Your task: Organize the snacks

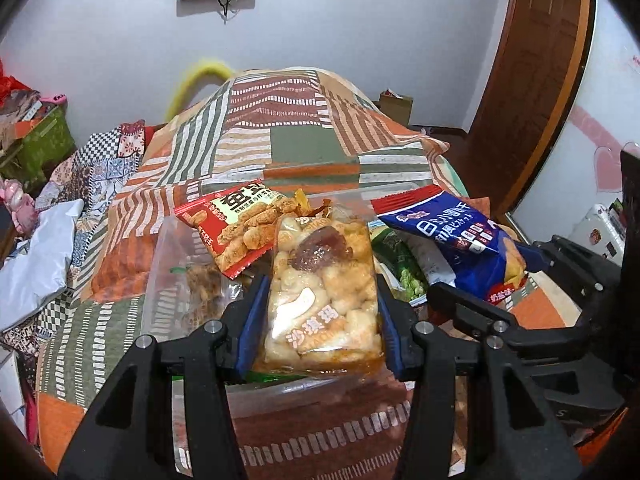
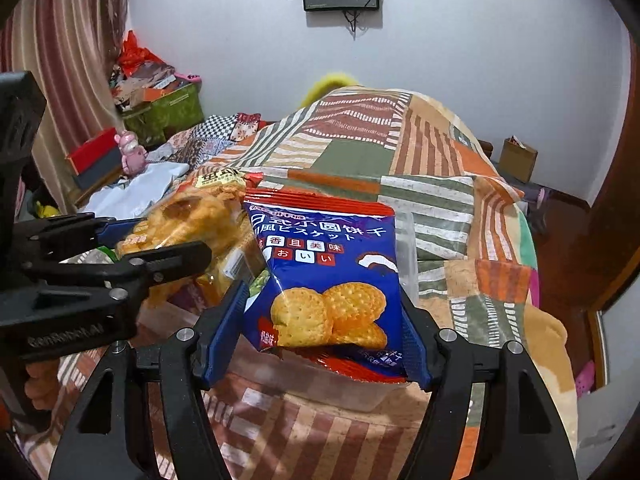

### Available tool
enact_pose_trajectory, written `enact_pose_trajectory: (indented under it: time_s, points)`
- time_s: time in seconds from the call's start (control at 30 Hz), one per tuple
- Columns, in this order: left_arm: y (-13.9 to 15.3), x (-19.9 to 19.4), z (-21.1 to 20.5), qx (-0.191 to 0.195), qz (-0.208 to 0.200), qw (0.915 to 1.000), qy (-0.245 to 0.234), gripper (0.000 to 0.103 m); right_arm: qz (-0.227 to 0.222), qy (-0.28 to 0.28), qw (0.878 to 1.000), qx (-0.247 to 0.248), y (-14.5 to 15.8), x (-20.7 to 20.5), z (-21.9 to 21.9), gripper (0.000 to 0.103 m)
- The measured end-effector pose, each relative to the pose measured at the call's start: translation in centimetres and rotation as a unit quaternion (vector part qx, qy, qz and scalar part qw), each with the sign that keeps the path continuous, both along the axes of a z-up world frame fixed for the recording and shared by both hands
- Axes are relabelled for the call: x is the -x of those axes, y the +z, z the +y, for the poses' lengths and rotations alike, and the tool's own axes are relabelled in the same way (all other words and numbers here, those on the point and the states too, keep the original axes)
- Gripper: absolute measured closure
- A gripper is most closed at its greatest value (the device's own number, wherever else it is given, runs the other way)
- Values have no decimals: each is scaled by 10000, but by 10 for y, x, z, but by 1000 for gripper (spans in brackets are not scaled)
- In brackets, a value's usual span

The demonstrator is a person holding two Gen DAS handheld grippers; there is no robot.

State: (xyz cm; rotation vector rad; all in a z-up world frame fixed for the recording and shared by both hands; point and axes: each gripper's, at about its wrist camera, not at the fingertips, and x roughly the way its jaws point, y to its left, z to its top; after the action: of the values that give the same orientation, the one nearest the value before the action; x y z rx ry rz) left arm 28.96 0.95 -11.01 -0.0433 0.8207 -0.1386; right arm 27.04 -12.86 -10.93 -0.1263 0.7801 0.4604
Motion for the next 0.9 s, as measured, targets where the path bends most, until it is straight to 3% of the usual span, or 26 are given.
enact_pose_trajectory:
  time_s: [0.13,0.37,0.7,0.8,0.9]
  points:
    - [8,7,4,184,-25,9998,-25,52,-9,1,10000,68,6,1,0,32]
    - [36,44,10,411,-426,9982,-40,49,-147,-23,9997,-178,29,17,-10,27]
    - [99,127,19,350,-1480,9883,117,48,-836,119,9947,-580,89,79,-25,27]
    - [111,156,19,284,-1774,9836,157,36,-1056,134,9917,-717,104,101,-29,27]
    - [119,177,18,206,-2034,9786,225,30,-1250,137,9882,-879,117,120,-33,25]
